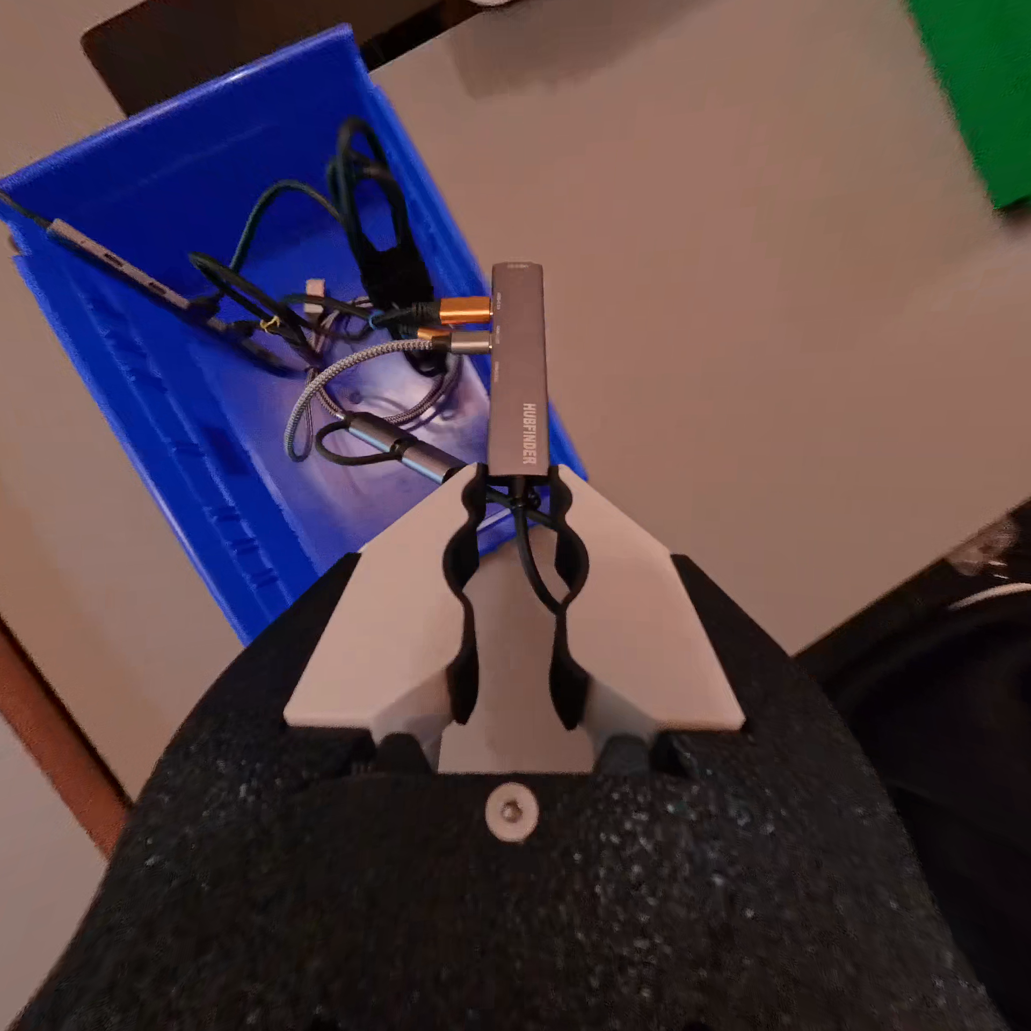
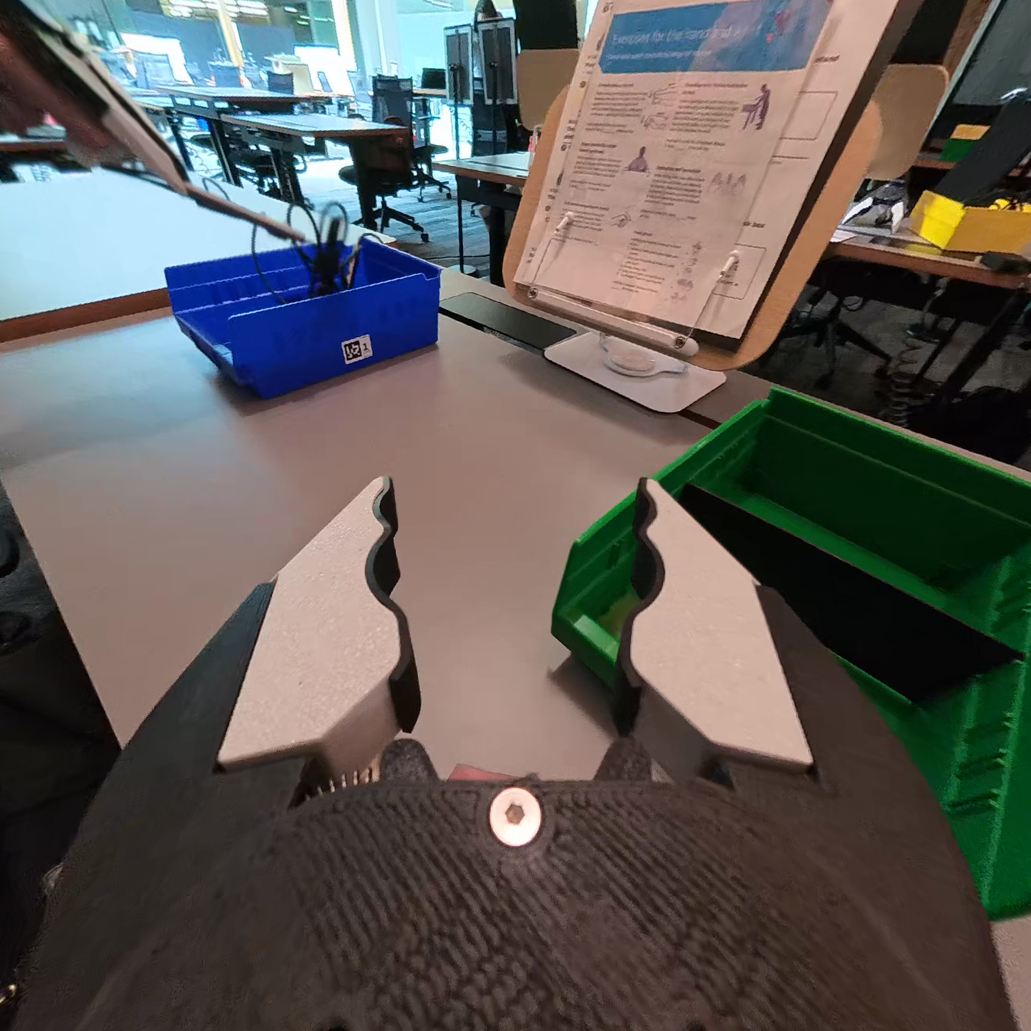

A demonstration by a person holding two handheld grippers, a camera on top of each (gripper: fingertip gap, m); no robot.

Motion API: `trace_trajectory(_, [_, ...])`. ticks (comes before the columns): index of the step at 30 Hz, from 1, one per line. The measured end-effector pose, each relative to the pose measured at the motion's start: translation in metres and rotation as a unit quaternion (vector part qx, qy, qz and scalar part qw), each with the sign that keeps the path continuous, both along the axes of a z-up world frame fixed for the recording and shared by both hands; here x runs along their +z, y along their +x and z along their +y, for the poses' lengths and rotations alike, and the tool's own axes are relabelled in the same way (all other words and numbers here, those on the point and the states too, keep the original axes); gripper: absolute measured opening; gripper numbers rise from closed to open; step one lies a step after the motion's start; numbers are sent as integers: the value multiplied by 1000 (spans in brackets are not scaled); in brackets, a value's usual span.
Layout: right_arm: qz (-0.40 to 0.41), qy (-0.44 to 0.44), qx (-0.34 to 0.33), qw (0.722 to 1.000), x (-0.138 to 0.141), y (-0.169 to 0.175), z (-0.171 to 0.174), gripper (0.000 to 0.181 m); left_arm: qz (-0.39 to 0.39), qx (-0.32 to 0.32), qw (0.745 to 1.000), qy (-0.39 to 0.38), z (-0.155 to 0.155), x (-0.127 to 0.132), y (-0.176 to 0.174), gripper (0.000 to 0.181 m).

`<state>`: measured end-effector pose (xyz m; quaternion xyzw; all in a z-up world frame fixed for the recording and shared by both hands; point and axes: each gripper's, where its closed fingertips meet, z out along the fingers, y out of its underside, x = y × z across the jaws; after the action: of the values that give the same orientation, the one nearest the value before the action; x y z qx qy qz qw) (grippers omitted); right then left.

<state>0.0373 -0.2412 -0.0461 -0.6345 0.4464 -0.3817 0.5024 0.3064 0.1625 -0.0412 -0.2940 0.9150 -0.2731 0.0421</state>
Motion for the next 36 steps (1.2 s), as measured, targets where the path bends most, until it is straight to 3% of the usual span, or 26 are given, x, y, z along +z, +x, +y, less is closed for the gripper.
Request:
trace_trajectory(5, [13,-8,35,999,-7,1,18,85,47,-73,995,-39,-5,27,-37,20])
trace_trajectory(8, [9,3,56,998,-6,0,25,85,4,-37,998,-54,6,49,-27,20])
trace_trajectory(15, [-3,49,72,996,1,0,27,84,28,-67,959,-273,-3,138,-48,20])
trace_trajectory(21, [-15,69,90,993,7,2,38,84,-168,-86,952,-240,-7,179,-52,20])
trace_trajectory(25, [-19,73,100,992,9,3,45,85,-328,-57,919,-212,-8,230,-51,20])
trace_trajectory(28, [-16,73,106,992,6,5,48,85,-403,-33,893,-200,-9,263,-54,20])
trace_trajectory(33, [-10,86,109,990,0,8,46,85,-430,-13,888,-160,-15,269,-56,20])
trace_trajectory(36, [-4,93,96,991,-4,10,39,86,-389,-14,918,-74,-9,227,-43,20])
